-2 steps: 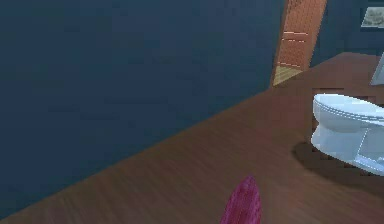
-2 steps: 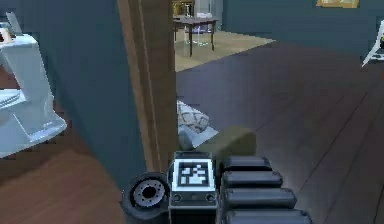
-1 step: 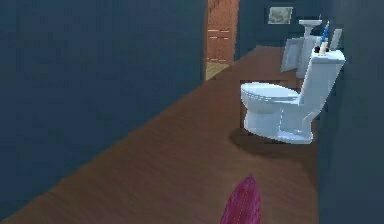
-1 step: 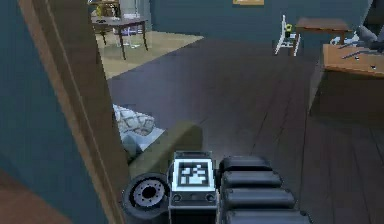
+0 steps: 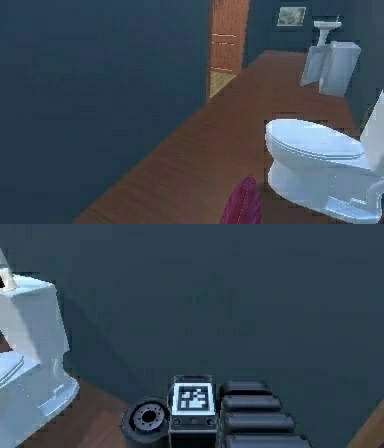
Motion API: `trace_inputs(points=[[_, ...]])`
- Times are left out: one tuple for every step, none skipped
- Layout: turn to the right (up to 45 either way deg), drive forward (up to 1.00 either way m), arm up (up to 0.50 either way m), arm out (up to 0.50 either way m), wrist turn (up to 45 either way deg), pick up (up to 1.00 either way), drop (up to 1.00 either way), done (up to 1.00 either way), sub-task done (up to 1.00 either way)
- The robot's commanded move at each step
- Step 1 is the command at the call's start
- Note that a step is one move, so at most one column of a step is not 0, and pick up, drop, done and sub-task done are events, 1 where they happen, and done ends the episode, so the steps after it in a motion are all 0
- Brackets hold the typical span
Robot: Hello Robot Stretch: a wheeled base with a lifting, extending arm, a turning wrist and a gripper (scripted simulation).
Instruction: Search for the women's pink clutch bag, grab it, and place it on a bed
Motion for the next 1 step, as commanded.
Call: trace_inputs(points=[[0.0,1.00,0.00,0.00,0.0,0.00,0.00,0.00,0.00]])
